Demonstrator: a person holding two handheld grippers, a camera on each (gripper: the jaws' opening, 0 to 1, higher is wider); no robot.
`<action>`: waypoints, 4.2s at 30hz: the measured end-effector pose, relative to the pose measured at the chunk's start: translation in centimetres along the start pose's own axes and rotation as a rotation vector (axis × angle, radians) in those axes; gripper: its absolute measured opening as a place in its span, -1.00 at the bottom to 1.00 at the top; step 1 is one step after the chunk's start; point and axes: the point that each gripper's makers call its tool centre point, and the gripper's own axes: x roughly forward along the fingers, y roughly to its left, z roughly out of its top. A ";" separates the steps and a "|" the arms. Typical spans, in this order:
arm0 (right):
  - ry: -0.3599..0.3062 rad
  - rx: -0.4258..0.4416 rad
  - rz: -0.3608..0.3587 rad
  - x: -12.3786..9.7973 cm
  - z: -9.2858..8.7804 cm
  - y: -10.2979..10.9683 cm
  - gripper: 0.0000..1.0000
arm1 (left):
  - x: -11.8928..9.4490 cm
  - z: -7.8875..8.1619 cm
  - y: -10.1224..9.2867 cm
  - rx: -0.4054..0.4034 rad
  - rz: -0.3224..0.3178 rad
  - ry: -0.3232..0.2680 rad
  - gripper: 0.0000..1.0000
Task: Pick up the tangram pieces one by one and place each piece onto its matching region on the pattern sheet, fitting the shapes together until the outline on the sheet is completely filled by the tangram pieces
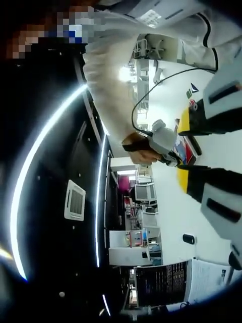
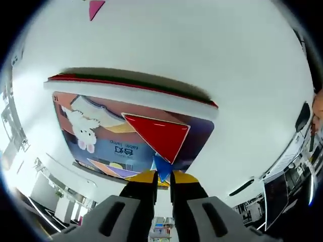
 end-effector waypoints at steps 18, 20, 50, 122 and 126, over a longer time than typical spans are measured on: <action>-0.018 0.224 0.073 0.7 -0.2 0.6 -0.76 | -0.1 -0.1 0.3 0.001 0.013 0.003 -0.50; -0.027 0.269 0.084 0.9 -0.1 0.6 -0.76 | 0.0 -0.2 0.4 0.002 0.017 0.008 -0.50; -0.124 0.843 0.156 0.4 -1.8 2.3 -0.72 | -0.3 0.0 0.9 0.005 0.035 0.000 -0.50; -0.291 1.190 0.016 0.0 -0.6 0.9 -0.62 | 0.1 0.1 0.4 0.021 0.026 0.007 -0.50; -0.312 1.186 -0.021 0.0 -0.6 0.8 -0.61 | 0.1 0.1 0.5 0.022 0.026 0.007 -0.50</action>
